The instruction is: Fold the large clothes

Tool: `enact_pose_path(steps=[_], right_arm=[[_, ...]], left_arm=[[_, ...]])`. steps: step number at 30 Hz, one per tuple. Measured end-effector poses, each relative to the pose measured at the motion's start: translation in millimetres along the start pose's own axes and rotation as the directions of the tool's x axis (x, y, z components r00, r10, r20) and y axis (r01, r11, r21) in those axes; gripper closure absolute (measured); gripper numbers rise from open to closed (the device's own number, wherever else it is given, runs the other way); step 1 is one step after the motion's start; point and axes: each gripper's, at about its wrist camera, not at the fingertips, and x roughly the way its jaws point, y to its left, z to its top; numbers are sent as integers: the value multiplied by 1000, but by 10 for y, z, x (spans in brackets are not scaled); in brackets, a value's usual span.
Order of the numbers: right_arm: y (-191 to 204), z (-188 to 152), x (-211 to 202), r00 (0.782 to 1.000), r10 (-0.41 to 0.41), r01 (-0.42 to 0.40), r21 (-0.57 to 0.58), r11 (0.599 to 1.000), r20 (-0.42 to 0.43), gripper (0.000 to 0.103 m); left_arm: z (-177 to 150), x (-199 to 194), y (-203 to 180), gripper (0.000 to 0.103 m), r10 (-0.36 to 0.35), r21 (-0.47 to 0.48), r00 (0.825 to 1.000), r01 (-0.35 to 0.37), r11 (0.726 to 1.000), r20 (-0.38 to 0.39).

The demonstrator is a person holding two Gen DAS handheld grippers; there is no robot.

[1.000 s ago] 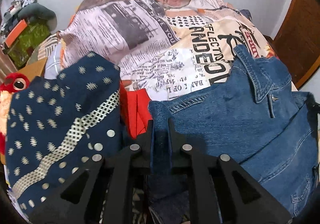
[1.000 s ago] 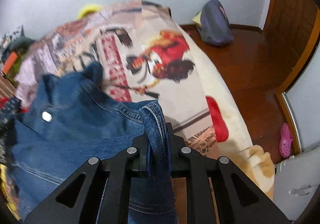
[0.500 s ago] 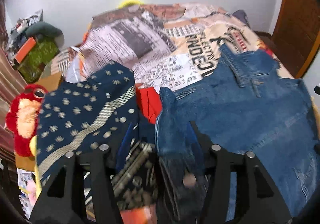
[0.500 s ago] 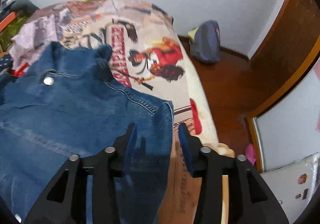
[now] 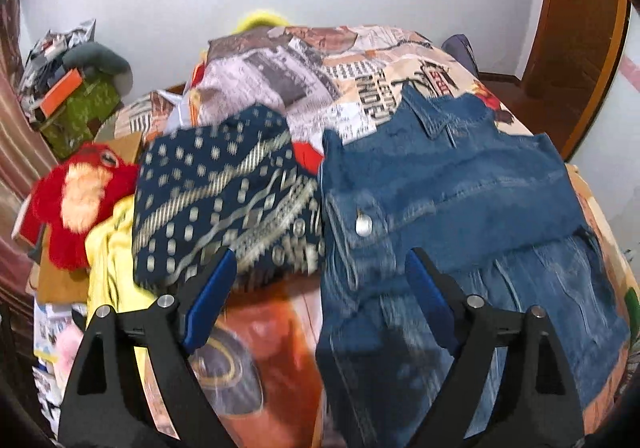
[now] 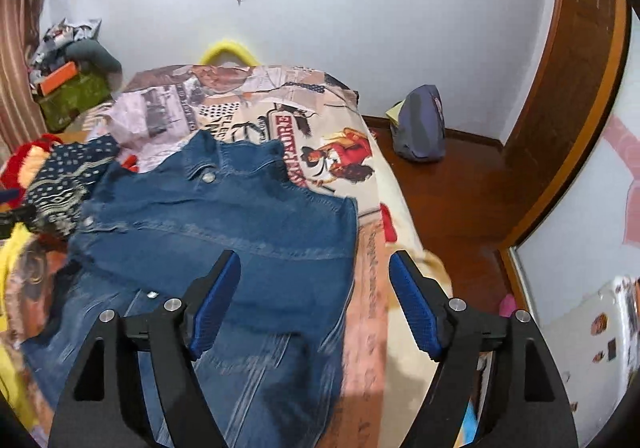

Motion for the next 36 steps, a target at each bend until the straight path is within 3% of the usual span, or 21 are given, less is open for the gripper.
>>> enact_pose_path(steps=[3,7,10,13,15,18,20,24,27,30,32,36], right_arm=[[23,-173,-30,1000,8,-9,-9,1000,-27,29],[22,-461,106,994,32,-32,1,999,-105,29],[38,-750,349,975,66,-65,15,998,-212,29],[28,-994,511,957,87,-78,44,996,-277,29],[-19,-1144,650,930,153,-125,104,987,-335,29],[-56,-1278,824,886,220,-165,166,972,-409,29],[-85,-1336,882,874,266,-190,219,957,-406,29],[-137,-1356,980,862,341,-239,292,926,-376,29],[-78,-1353,994,867,354,-257,294,921,-350,39],[-26,-1315,1021,869,369,-267,315,911,-330,63],[-2,-1297,1029,875,362,-260,321,911,-320,86],[-16,-1342,923,887,371,-275,332,902,-274,92]], left_arm=[[-274,2,72,17,-30,-30,999,29,999,-42],[-726,186,153,17,-82,-87,985,69,994,-154],[-1016,346,181,17,-117,-133,967,89,987,-224],[-1269,454,205,17,-198,-203,944,146,968,-266],[-1428,549,232,17,-296,-271,912,220,937,-283],[-1574,666,201,25,-339,-280,884,253,926,-322],[-1635,680,192,26,-374,-308,874,279,909,-311],[-1651,645,178,28,-383,-329,875,283,901,-296],[-1628,562,127,34,-352,-273,884,272,923,-307],[-1613,453,46,38,-333,-224,889,272,936,-313],[-1613,407,32,41,-332,-226,887,269,936,-320],[-1602,336,-47,47,-305,-217,899,244,945,-315]])
